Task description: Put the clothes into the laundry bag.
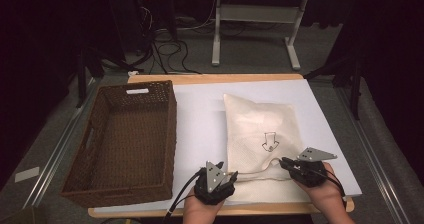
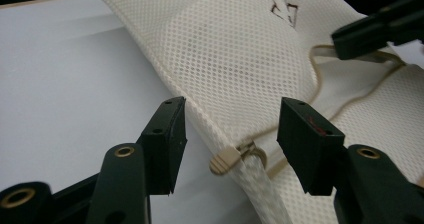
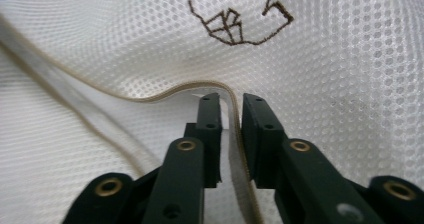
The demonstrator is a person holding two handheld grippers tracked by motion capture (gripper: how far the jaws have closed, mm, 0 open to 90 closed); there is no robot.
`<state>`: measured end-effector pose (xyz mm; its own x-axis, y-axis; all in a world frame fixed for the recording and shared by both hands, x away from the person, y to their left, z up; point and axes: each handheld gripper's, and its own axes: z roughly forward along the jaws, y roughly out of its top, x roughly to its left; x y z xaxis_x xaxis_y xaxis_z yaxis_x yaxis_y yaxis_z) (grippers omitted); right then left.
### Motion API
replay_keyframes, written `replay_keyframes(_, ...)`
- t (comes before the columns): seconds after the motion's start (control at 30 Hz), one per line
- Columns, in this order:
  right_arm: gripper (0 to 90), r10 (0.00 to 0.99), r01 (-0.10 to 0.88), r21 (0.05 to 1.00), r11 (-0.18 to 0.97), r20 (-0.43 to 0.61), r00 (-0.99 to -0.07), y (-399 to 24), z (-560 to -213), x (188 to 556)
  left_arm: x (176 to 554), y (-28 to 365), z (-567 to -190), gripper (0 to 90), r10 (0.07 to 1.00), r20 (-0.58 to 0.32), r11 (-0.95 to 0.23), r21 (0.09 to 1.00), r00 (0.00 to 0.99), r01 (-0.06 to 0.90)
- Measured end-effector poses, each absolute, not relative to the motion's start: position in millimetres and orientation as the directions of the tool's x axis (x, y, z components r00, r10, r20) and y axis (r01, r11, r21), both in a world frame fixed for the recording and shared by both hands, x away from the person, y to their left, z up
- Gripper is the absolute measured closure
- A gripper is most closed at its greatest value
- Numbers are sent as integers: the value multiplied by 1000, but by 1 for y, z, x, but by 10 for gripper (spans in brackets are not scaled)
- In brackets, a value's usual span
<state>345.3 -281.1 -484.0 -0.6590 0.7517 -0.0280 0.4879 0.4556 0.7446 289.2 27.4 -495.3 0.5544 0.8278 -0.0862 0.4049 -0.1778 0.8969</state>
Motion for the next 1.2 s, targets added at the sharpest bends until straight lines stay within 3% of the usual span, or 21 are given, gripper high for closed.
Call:
replay_keyframes(0.2, 670, 756, 448, 794, 410, -20, -655, -286, -469, 331, 313, 25, -497, 439, 840, -120, -140, 894, 529, 425)
replay_keyframes(0.3, 615, 796, 458, 809, 368, -20, -605, -301, -466, 327, 328, 20, -502, 423, 835, -146, -146, 871, 530, 469)
replay_keyframes(0.43, 447, 886, 538, 802, 259, 25, -464, -332, -475, 343, 331, 15, -510, 422, 824, -158, -183, 835, 545, 519)
replay_keyframes(0.5, 403, 894, 604, 760, 243, 67, -444, -336, -484, 351, 330, 16, -511, 483, 821, -154, -196, 828, 550, 525)
replay_keyframes(0.67, 442, 896, 681, 682, 266, 85, -435, -336, -503, 360, 331, 21, -514, 762, 822, -135, -236, 803, 553, 547)
replay_keyframes(0.7, 526, 897, 677, 684, 271, 75, -435, -336, -503, 360, 331, 22, -515, 804, 824, -131, -243, 797, 551, 553)
replay_keyframes(0.73, 526, 897, 677, 684, 271, 75, -435, -336, -503, 360, 331, 22, -515, 843, 824, -131, -243, 797, 551, 553)
replay_keyframes(0.77, 711, 889, 671, 682, 291, 67, -453, -335, -503, 360, 331, 23, -515, 854, 826, -121, -253, 793, 550, 554)
replay_keyframes(0.8, 711, 889, 671, 682, 291, 67, -453, -335, -503, 360, 331, 23, -515, 860, 826, -121, -253, 793, 550, 554)
replay_keyframes(0.83, 825, 886, 667, 682, 302, 58, -461, -334, -500, 362, 329, 24, -515, 867, 830, -103, -264, 794, 549, 548)
replay_keyframes(0.87, 864, 884, 657, 689, 304, 52, -464, -334, -498, 363, 328, 24, -515, 870, 832, -93, -265, 800, 547, 539)
replay_keyframes(1.0, 874, 891, 622, 713, 323, -7, -454, -338, -491, 373, 320, 19, -515, 871, 808, -100, -276, 807, 580, 523)
replay_keyframes(1.13, 845, 896, 630, 716, 301, 15, -445, -344, -491, 379, 314, 12, -516, 852, 807, -49, -310, 813, 589, 492)
replay_keyframes(1.17, 808, 895, 632, 715, 298, 20, -445, -345, -493, 378, 314, 13, -516, 831, 812, -46, -306, 816, 582, 491)
replay_keyframes(1.2, 714, 892, 627, 722, 292, 30, -450, -344, -493, 375, 314, 19, -515, 722, 814, -57, -289, 824, 578, 488)
